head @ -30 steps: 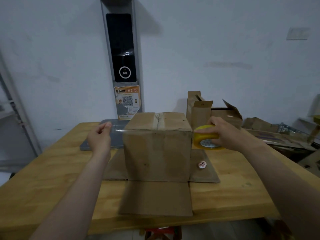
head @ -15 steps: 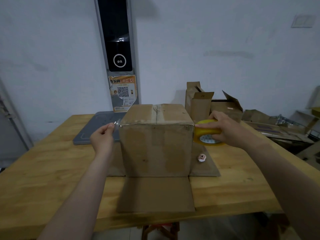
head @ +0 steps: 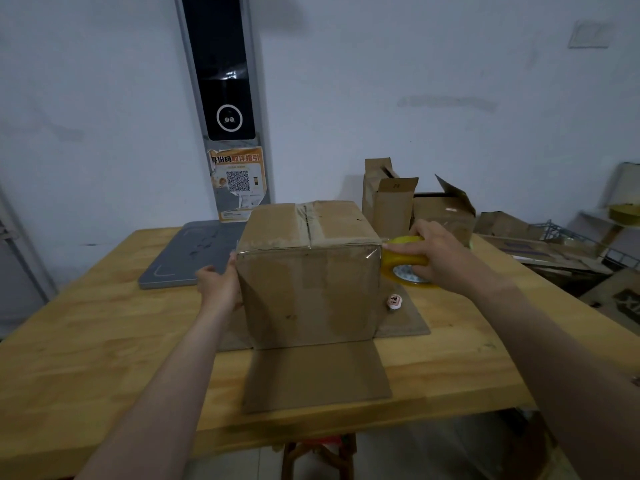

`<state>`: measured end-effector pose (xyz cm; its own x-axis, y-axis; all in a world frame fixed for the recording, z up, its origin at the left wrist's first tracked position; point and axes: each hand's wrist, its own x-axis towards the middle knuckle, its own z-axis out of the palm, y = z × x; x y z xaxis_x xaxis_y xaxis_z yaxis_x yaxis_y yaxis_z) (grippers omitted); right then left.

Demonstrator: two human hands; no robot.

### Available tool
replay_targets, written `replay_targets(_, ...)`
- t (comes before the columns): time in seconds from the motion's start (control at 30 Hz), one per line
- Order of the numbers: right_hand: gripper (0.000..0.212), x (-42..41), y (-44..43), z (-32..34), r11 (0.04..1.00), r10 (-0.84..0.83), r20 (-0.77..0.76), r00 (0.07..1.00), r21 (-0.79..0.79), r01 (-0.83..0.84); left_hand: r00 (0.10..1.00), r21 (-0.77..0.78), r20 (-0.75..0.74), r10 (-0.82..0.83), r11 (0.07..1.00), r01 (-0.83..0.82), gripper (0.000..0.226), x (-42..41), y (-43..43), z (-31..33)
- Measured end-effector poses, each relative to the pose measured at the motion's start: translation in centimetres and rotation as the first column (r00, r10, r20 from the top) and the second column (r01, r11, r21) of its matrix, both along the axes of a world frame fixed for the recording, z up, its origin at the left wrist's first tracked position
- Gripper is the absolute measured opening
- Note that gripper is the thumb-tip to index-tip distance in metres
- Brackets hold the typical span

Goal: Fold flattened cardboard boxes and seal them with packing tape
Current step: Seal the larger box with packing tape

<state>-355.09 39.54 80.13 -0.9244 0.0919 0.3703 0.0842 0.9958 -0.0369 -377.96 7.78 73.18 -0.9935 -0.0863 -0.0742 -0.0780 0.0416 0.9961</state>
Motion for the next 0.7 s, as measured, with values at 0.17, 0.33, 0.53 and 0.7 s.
replay_targets(0.17, 0.065, 0.4, -2.3, -0.3, 0.987, 0.158, -0.029, 0.987, -0.028, -0.159, 0.934, 0.012, -0.295, 0.203, 0.978, -0.209, 0.046, 1.7, -2.4, 1.4)
replay_targets(0.33, 0.067, -0.5, -5.0, -0.2, 0.976, 0.213, -0.047, 0.976, -0.026, -0.214, 0.587, -0.382, -0.793, -0.165, 0.885, -0.267, 0.038, 9.4, -0.4, 4.1)
replay_targets(0.53, 0.062, -0.2, -6.3, -0.3, 0.982, 0.189, -0.064, 0.980, 0.001, -0.190, 0.397, -0.806, -0.582, -0.710, 0.570, -0.161, 0.055, 14.1, 4.2, 4.0)
replay_targets(0.7, 0.060, -0.1, -6.3, -0.7, 0.986, 0.168, -0.088, 0.982, 0.017, -0.167, 0.449, -0.824, -0.559, -0.697, 0.529, -0.203, 0.061, 14.1, 6.2, 4.6)
